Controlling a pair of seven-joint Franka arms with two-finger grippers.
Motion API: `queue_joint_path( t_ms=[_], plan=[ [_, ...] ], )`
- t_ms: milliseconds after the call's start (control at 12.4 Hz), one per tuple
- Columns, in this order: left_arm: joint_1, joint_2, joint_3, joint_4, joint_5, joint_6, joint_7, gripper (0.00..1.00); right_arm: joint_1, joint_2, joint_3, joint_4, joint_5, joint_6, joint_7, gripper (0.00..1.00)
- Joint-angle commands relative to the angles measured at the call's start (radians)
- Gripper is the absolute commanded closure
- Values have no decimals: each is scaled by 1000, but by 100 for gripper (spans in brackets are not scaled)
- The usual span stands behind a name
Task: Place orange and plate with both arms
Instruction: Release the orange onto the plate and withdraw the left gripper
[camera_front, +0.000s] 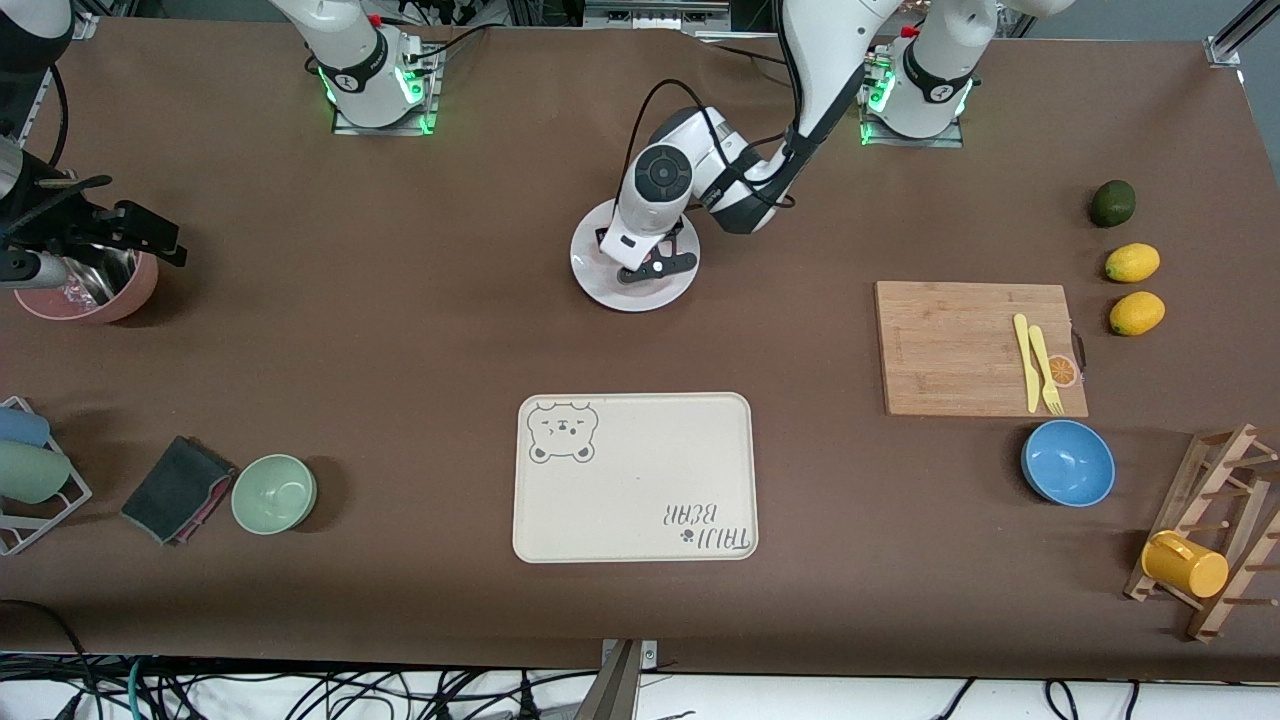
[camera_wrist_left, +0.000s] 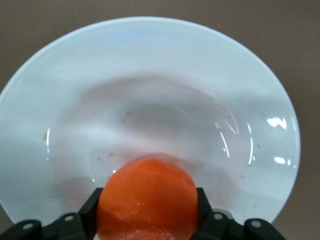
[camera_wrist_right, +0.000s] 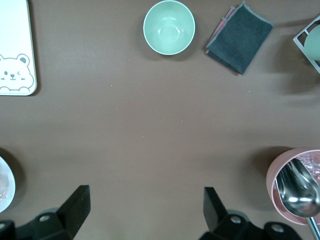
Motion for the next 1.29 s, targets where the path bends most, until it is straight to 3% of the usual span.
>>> queue_joint_path(
  t_ms=[0,161,241,482,643,804,964,1205],
  plan=[
    [34,18,1,25,-126,4,-16,0,-13,-14,10,-4,2,-9,-8,0],
    [65,-8,1,54,-180,-17,-16,0,-13,-14,10,-4,2,-9,-8,0],
    [98,-14,2,88,-182,-88,-20,0,-13,-14,10,-4,2,-9,-8,0],
    [293,-16,2,287,-171,-479,-3,0,-13,-15,10,-6,2,-9,-8,0],
    [414,-16,7,385,-141,-664,108,0,-13,-14,10,-6,2,-9,-8,0],
    [552,-8,12,423,-44,-746,347,0,-13,-15,10,-6,2,-9,-8,0],
    [669,-8,12,423,100,-746,581,0,-13,-15,10,-6,2,-9,-8,0],
    [740,-11,13,424,327,-746,743,0,-13,-15,10,-6,2,-9,-8,0]
  ],
)
